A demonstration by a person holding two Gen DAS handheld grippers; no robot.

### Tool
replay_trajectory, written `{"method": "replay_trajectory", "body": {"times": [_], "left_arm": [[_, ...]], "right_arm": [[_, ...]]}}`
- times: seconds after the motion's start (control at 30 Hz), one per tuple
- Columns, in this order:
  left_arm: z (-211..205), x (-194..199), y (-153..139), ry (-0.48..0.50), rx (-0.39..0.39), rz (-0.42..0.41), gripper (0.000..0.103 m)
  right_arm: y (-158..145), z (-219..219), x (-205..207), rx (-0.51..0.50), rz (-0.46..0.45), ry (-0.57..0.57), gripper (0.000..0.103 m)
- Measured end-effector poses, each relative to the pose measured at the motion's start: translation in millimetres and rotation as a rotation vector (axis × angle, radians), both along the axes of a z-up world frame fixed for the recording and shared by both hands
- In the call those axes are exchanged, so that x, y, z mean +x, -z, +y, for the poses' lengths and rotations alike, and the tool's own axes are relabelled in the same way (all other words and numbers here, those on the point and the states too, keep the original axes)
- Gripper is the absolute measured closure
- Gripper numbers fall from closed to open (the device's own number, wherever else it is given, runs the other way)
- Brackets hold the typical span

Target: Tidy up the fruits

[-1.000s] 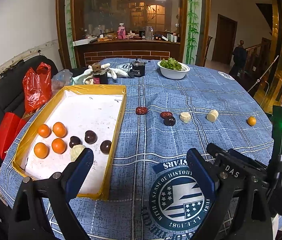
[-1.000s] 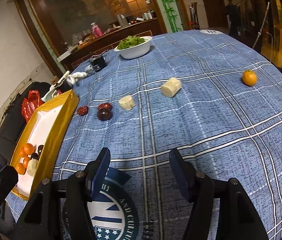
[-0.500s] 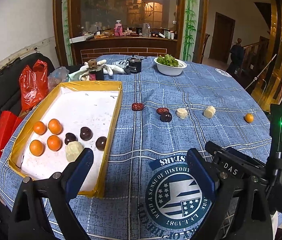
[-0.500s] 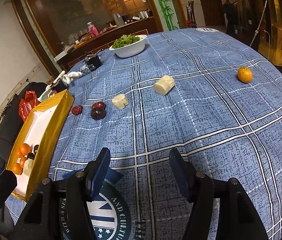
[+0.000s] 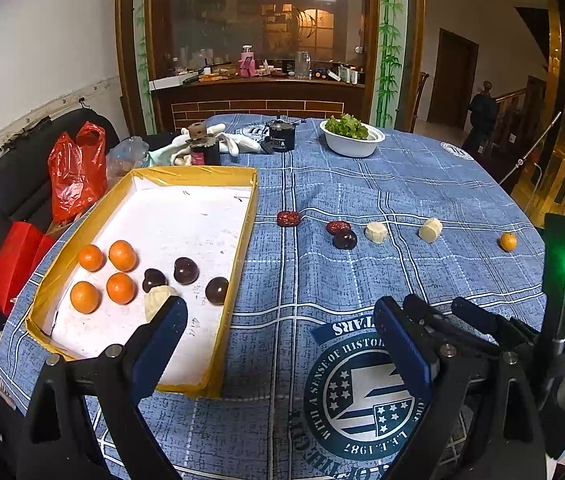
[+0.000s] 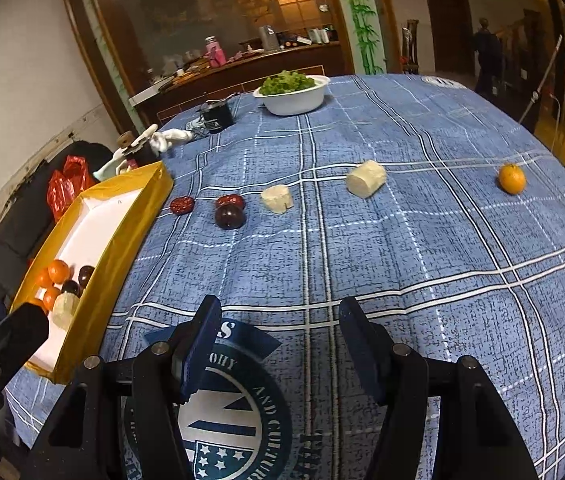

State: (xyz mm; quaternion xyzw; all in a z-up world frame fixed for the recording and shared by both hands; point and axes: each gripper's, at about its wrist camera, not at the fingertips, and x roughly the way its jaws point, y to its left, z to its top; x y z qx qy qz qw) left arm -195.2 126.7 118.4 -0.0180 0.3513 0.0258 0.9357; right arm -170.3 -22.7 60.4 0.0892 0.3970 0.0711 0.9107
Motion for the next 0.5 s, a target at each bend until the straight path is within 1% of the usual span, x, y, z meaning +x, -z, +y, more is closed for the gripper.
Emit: {"method": "replay_trajectory", "body": {"times": [0.2,0.5], "left_arm": [[-0.3,0.1,-0.4,-0.001,-0.005,0.0,0.009],[-2.3,1.6,2.3,0.005,-0.006,0.01,0.009]], "right_arm": [[0.2,8.3,-1.3,-0.025,-0.008,-0.026,0.037],[2.4,6.3,0.0,-0.015,-0.001,-0.026,0.037]]}}
